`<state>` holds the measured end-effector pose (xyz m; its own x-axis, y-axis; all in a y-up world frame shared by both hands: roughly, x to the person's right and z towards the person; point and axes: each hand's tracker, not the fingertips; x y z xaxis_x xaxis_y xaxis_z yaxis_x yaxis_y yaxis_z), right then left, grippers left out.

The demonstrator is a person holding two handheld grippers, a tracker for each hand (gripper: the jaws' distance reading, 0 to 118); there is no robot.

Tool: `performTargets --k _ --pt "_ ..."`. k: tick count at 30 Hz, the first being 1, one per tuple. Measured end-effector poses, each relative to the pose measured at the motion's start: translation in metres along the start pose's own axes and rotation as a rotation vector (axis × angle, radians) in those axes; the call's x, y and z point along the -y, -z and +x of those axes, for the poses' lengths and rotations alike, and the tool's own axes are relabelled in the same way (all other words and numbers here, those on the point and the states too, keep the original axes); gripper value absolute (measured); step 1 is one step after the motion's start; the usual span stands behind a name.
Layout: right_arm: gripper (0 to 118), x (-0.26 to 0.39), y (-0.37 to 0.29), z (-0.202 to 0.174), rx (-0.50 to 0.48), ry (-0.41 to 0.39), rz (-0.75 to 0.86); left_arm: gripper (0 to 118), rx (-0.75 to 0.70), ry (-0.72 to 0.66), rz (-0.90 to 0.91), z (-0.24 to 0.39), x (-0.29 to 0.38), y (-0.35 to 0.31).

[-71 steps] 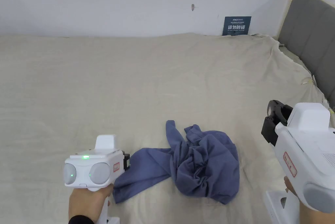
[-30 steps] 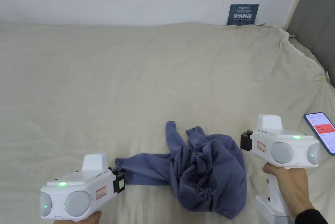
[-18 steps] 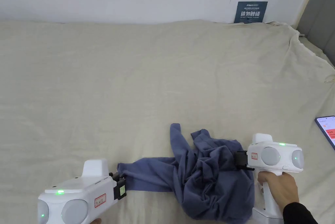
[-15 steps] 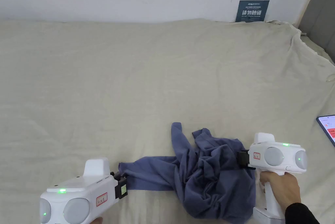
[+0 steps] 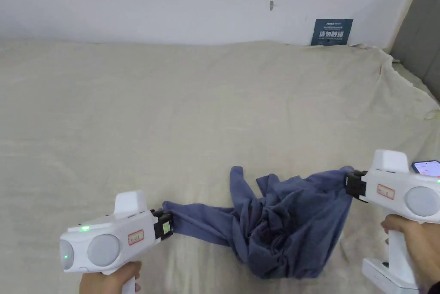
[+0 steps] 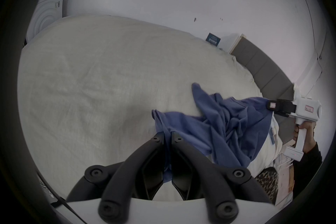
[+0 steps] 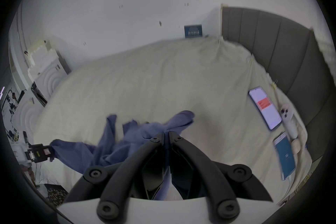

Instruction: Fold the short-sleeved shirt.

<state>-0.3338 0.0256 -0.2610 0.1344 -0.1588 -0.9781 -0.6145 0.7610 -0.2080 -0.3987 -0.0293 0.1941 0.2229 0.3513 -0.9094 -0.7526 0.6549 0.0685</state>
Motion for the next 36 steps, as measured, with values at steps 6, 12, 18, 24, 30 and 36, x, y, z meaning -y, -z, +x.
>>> performTargets --k 6,12,18,24,30,36 --pt "2 -0.053 -0.058 -0.005 0.019 -0.053 0.137 4 -0.031 0.008 0.110 -0.013 -0.063 -0.022" --pt "2 -0.112 -0.081 -0.003 0.032 -0.024 0.224 4 -0.105 0.034 0.249 -0.019 -0.151 -0.056" --pt "2 -0.173 -0.083 -0.012 0.054 -0.026 0.310 4 -0.164 0.080 0.346 -0.011 -0.245 -0.087" --pt "2 -0.228 -0.072 -0.020 0.101 -0.038 0.395 4 -0.248 0.171 0.421 0.009 -0.308 -0.101" --pt "2 -0.277 -0.061 -0.030 0.153 -0.082 0.487 4 -0.319 0.261 0.478 0.031 -0.354 -0.099" --pt "2 -0.308 -0.039 -0.036 0.193 -0.130 0.533 4 -0.350 0.295 0.515 0.043 -0.390 -0.087"
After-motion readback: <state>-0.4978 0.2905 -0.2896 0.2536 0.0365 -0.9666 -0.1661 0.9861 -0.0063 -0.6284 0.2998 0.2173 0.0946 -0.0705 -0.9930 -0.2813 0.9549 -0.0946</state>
